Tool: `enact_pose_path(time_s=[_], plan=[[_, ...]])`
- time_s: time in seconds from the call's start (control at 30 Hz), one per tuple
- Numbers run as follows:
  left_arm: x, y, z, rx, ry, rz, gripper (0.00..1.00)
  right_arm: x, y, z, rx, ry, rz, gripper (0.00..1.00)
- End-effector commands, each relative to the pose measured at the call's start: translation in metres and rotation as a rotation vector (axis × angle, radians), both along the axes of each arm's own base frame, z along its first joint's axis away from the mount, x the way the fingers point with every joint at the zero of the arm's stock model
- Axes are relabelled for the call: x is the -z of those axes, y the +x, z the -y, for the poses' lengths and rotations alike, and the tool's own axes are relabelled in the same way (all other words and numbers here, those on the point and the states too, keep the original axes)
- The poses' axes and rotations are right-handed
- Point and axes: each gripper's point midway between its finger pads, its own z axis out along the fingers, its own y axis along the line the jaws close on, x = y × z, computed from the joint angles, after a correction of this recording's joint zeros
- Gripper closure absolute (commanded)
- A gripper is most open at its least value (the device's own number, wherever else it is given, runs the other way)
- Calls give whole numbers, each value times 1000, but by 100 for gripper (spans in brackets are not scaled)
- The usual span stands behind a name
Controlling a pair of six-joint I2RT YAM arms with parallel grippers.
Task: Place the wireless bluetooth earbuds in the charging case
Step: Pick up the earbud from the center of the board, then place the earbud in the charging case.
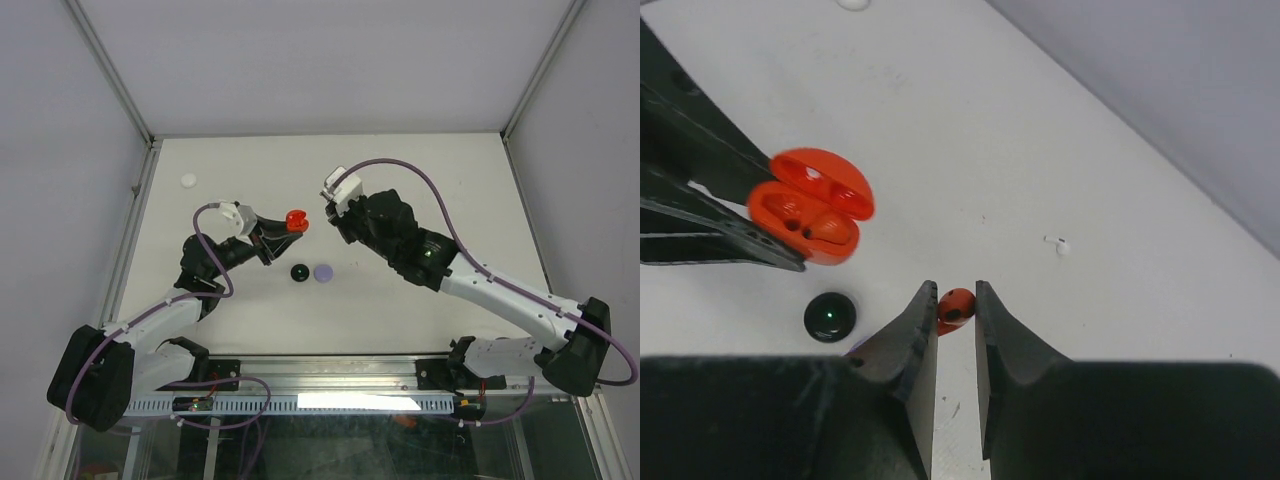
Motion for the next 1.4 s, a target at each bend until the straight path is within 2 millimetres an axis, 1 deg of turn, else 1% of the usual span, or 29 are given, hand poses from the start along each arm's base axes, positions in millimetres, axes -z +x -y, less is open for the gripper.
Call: enact_pose_path(time_s=[0.0, 0.1, 0.23, 0.4, 0.63, 0.83, 1.1, 1.27, 1.37], plan=[[-29, -6, 4, 58, -30, 89, 100, -65, -12, -12, -71, 92, 210, 83], [-30, -8, 6, 71, -29, 89, 100, -77, -23, -22, -125, 102, 263, 83], [-31, -11, 7, 90, -34, 93, 100, -81, -32, -37, -185, 90, 313, 83], [-33, -13, 7, 96, -39, 98, 100, -76, -39, -56, -236, 66, 357, 83], [-37, -14, 6, 97, -54, 100, 100, -62, -42, -69, -263, 13, 380, 84], [-40, -16, 6, 103, -64, 104, 100, -55, -44, -76, -275, -15, 385, 84], [-42, -18, 6, 103, -66, 111, 100, -41, -36, -78, -237, -83, 402, 84], [-42, -18, 6, 106, -68, 111, 100, -39, -32, -75, -203, -104, 410, 85], [-41, -18, 6, 106, -67, 108, 100, -42, -32, -74, -195, -95, 417, 85]])
